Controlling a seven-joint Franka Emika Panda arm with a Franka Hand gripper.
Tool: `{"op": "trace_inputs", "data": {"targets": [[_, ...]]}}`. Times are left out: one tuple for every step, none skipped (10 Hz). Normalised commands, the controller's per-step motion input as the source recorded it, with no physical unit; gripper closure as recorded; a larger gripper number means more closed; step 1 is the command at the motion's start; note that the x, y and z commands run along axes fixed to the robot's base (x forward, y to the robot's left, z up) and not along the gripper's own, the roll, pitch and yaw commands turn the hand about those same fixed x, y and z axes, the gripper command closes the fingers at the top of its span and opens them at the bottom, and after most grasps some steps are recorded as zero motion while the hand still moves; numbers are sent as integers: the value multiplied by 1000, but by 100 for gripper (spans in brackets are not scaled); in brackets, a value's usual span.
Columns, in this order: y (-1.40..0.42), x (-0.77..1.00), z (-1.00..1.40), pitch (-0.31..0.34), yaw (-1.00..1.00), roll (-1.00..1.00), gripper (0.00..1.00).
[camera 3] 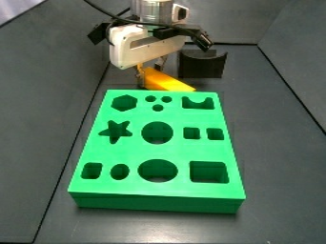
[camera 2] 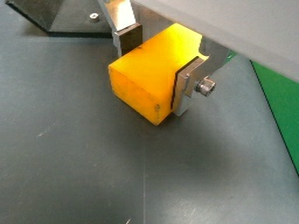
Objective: Pick up the rectangle object. Move up. Place the rectangle object on the fixture. Regrasp the rectangle object. Move to above the board. Insert the rectangle object.
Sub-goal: Pick up the rectangle object, then move up.
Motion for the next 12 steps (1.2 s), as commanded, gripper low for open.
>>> {"op": "trace_inputs", "data": {"targets": [[0,0,0,0,0,0,100],[0,0,0,0,0,0,100],[0,0,0,0,0,0,100],[0,0,0,0,0,0,100],[0,0,0,0,0,0,100],[0,0,0,0,0,0,100],[0,0,0,0,0,0,100],[0,0,0,0,0,0,100],[0,0,833,0,0,0,100],[-46,-30,847,3,24,-6,100],[-41,-69,732,10,33,-11,100],[-28,-55,602,6,37,-17,100]]}}
